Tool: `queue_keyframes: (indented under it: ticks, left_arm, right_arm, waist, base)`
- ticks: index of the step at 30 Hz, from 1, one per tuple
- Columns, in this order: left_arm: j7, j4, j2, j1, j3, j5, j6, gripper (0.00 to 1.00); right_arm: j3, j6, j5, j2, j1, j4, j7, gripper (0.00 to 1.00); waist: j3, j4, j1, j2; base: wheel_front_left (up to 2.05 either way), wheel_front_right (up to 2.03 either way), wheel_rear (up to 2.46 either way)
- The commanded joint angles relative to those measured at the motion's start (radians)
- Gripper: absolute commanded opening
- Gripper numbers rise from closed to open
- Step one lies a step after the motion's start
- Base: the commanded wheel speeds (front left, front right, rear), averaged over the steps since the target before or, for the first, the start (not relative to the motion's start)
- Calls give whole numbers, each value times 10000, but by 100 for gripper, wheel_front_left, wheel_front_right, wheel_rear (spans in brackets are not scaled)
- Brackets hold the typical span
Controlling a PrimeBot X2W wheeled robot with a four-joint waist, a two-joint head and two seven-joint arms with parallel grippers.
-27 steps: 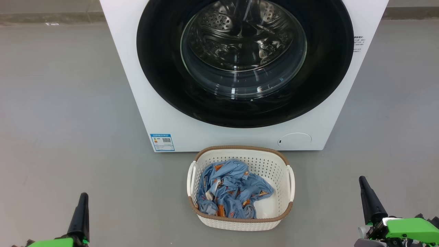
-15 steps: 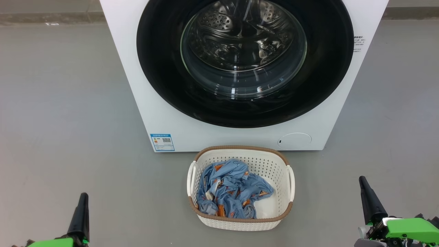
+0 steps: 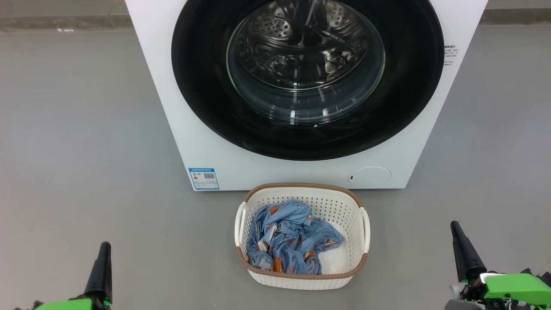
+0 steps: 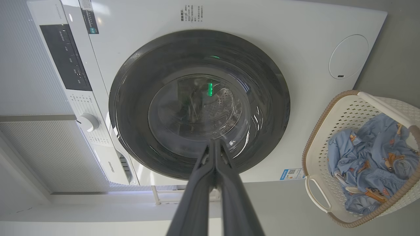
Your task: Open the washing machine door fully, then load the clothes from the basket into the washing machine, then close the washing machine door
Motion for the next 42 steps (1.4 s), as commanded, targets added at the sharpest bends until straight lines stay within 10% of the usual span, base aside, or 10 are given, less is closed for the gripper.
queue_keyframes:
  ticks: [1,42]
  left_arm:
    - [34,-180,162,-424,314,47,-44,0]
    - [34,-180,162,-424,314,47,-44,0]
  right_arm:
    - [238,-9,-118,-41,-432,-230,49,0]
    - [238,-9,-118,-41,-432,-230,49,0]
  waist:
    - [0,0,0,-1]
    - [0,0,0,-1]
  base:
    - [0,0,0]
    - [0,0,0]
